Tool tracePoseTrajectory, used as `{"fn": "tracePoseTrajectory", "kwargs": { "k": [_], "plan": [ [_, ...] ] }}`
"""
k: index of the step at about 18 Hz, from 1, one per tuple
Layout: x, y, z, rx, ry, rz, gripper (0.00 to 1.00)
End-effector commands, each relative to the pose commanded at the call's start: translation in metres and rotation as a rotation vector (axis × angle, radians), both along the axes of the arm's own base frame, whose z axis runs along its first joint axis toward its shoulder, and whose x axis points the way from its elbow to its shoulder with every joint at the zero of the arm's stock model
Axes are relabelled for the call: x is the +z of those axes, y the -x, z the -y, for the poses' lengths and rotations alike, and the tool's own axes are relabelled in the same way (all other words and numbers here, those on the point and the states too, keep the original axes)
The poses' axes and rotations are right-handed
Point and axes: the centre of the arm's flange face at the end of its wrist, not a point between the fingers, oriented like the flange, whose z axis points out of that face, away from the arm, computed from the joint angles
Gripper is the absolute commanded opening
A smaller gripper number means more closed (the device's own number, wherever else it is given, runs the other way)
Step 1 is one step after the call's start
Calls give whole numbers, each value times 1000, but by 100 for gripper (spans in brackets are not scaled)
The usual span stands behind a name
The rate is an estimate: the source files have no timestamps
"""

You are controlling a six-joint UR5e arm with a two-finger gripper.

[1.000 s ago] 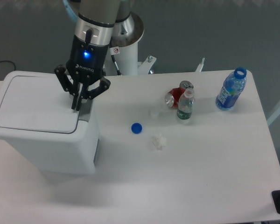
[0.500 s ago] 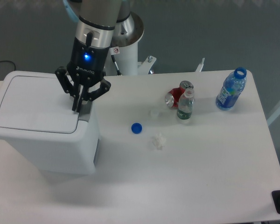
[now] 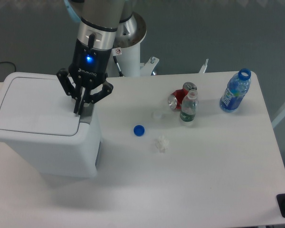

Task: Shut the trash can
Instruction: 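Hold the gripper pressed on the closed lid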

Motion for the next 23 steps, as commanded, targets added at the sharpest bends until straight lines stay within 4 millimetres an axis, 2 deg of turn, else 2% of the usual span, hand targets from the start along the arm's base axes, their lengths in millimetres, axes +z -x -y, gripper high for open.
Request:
{"fn": "tracePoseTrajectory", "kwargs": {
  "k": [23],
  "plan": [
    [-3,-3,1,-15,2,-3,17]
  ]
}}
